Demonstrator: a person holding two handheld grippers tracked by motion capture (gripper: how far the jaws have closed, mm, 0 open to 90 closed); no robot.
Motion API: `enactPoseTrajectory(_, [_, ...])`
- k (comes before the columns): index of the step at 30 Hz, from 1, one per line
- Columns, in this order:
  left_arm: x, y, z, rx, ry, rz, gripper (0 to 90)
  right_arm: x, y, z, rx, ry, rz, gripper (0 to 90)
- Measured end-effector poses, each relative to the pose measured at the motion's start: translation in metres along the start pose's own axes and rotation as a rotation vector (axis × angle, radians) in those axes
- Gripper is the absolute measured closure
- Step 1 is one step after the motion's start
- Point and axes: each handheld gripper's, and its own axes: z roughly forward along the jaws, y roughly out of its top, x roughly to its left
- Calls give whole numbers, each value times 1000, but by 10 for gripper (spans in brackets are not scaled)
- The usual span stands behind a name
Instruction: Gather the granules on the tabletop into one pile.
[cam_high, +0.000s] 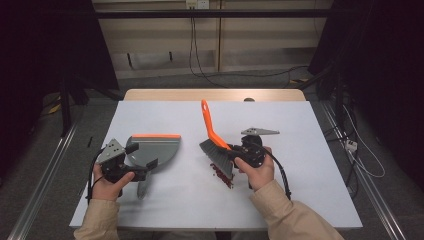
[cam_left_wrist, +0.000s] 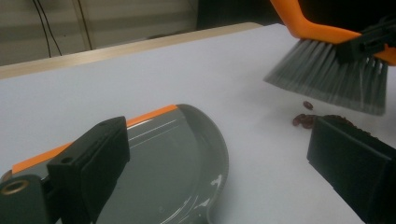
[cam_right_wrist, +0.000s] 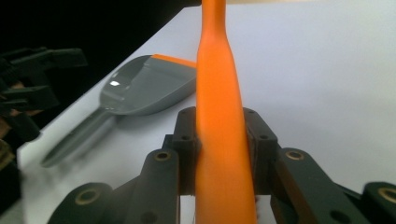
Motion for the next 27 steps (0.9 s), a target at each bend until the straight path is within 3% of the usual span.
enactPoseTrajectory(2, [0,0,0,2,1,-1,57,-5,4,3,13,-8,-79,713])
enactPoseTrajectory(4, [1,0,0,4,1,2,57,-12,7,8,48,27,-180,712])
enactPoseTrajectory(6, [1,0,0,5,1,1,57,-15,7,12,83,3,-261,712])
enactPoseTrajectory(7, [1,-1,0,5,0,-2,57,-17,7,15,100,13,-307,713])
enactPoseTrajectory(10, [1,-1,1,5,1,-7,57,-22,6,21,122,18,-404,713])
enactPoseTrajectory(13, [1,-1,1,8,0,-6,57,-32,8,23,110,26,-406,713])
enactPoseTrajectory(15, [2,-2,1,8,0,-6,57,-38,9,24,100,13,-438,713])
enactPoseTrajectory(17, [2,-2,1,10,1,-6,57,-43,9,27,100,31,-414,713])
enactPoseTrajectory(18, [2,-2,1,10,2,-8,57,-43,9,29,109,17,-439,713])
enactPoseTrajectory(25, [3,-2,0,9,5,-4,57,-26,2,34,175,69,-592,712])
enactPoseTrajectory(27, [2,-2,0,10,4,-7,57,-22,0,31,186,85,-601,712])
